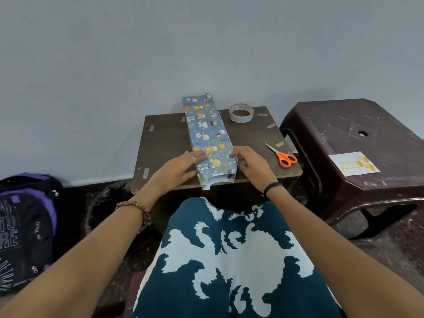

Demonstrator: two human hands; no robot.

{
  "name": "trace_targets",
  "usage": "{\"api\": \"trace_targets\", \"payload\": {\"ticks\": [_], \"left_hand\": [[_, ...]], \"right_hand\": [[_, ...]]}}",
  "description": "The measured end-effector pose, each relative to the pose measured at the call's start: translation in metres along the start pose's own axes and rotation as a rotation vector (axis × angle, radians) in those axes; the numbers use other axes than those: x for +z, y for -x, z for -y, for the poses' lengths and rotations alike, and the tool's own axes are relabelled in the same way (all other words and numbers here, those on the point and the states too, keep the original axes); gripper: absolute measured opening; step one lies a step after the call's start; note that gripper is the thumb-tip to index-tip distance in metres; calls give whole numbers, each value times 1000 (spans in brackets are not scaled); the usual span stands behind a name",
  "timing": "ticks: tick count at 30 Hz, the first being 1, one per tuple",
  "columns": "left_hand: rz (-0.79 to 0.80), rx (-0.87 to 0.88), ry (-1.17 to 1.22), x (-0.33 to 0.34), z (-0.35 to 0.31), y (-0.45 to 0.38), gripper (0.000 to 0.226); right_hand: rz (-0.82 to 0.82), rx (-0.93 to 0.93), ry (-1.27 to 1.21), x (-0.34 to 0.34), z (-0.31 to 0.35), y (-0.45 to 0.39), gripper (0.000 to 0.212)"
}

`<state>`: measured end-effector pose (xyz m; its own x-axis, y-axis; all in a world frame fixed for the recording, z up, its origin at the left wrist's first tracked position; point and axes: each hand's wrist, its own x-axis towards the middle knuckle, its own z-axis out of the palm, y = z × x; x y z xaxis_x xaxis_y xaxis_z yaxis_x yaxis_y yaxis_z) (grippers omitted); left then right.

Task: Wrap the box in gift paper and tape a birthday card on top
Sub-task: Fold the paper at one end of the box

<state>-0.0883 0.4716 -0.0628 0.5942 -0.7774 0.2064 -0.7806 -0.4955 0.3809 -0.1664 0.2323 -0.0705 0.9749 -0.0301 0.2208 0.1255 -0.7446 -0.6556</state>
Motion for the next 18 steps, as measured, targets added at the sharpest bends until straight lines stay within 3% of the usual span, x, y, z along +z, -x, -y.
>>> {"api": "trace_targets", "payload": {"ticks": [11,18], "left_hand": [[-232,-108,35,27,-6,5,49],[-206,97,-257,20,0,-4,40]], "right_hand": [[-193,-25,-168,21,-13,1,30],[-321,18,-242,39,-13,6,31]]}}
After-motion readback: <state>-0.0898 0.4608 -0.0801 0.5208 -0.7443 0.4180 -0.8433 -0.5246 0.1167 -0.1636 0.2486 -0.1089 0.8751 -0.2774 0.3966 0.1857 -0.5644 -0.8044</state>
